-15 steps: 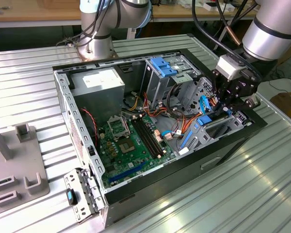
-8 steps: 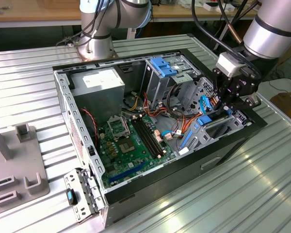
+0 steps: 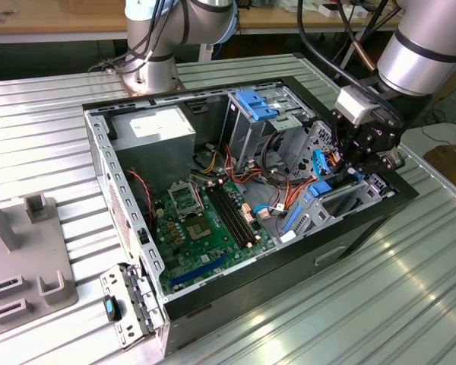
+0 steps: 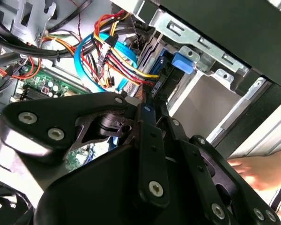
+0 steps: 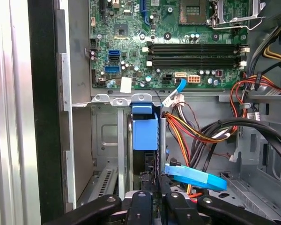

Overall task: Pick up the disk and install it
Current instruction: 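Insert the first disk wire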

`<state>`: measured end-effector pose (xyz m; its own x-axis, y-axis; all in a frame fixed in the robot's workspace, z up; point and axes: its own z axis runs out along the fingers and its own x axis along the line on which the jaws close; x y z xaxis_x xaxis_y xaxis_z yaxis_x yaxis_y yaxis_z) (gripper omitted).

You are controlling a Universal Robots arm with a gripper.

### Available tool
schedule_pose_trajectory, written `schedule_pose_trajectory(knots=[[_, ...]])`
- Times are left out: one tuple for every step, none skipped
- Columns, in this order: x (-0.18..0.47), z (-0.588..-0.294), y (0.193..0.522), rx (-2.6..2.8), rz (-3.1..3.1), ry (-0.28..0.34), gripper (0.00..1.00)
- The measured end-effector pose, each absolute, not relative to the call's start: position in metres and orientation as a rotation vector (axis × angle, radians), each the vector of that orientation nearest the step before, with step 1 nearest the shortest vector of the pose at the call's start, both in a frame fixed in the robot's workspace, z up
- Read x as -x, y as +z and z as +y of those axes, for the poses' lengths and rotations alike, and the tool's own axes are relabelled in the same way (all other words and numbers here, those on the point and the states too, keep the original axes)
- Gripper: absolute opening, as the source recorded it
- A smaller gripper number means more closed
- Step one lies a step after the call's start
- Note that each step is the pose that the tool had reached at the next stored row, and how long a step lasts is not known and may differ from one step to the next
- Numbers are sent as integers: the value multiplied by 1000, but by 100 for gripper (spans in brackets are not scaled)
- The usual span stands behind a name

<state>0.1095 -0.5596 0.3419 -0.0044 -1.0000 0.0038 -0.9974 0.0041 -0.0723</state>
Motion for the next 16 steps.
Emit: schedule_pose_trajectory(knots=[[-109, -560, 342, 2182, 2191, -84, 18], [-109, -560, 342, 2182, 2191, -84, 18], [-109, -560, 342, 2182, 2191, -84, 18], [-109, -560, 342, 2182, 2191, -84, 18], [-109, -559, 341, 2182, 2191, -84, 18], [-109, -560, 340, 2182, 2191, -84, 18], [-109, -560, 340, 2182, 2191, -85, 18], [-109, -560, 340, 2182, 2192, -85, 18], [-109, -560, 340, 2182, 2191, -84, 18], [-109, -560, 340, 2182, 2191, -84, 18], [-109, -560, 339, 2182, 2191, -84, 18], [-109, -560, 338, 2182, 2191, -85, 18], [-109, -560, 338, 2182, 2192, -85, 18], [-109, -560, 337, 2182, 2192, -85, 18], [-109, -560, 336, 2182, 2192, -85, 18], [-109, -560, 336, 2182, 2192, -85, 18]])
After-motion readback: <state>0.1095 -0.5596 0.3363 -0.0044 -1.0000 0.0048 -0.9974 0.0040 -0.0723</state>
